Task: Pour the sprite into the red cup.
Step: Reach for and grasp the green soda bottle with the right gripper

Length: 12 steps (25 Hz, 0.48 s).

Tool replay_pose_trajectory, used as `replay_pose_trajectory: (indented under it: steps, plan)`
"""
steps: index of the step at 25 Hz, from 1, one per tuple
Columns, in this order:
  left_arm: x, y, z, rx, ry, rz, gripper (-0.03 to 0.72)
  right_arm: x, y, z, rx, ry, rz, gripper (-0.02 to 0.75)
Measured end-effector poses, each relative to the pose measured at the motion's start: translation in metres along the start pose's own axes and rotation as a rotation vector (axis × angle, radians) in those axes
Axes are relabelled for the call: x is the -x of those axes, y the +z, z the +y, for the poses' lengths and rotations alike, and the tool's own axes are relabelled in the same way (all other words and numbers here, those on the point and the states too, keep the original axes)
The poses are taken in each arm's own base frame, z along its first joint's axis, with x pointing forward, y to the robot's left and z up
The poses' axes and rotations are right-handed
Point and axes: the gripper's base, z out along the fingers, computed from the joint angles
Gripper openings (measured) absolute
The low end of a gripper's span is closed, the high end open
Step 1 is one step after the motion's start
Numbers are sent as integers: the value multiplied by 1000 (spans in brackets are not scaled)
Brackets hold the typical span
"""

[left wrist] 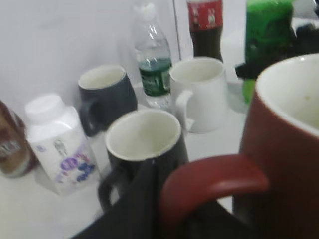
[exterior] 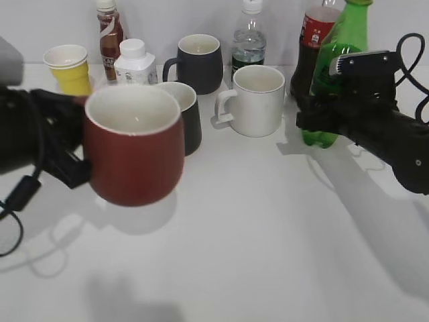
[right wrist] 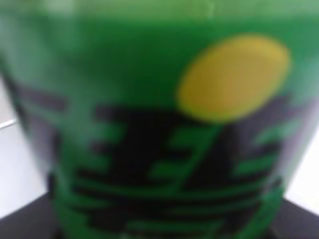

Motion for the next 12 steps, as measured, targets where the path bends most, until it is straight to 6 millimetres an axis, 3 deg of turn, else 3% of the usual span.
replay_pose_trajectory:
  steps: [3,12]
  plan:
    - [-8,8,-3,-24,-9,22,61,1,1,-1,-12,11,0,401]
    - [-28,36,-14,-135,-29,-37,61,12,-4,0,3,-15,4,400]
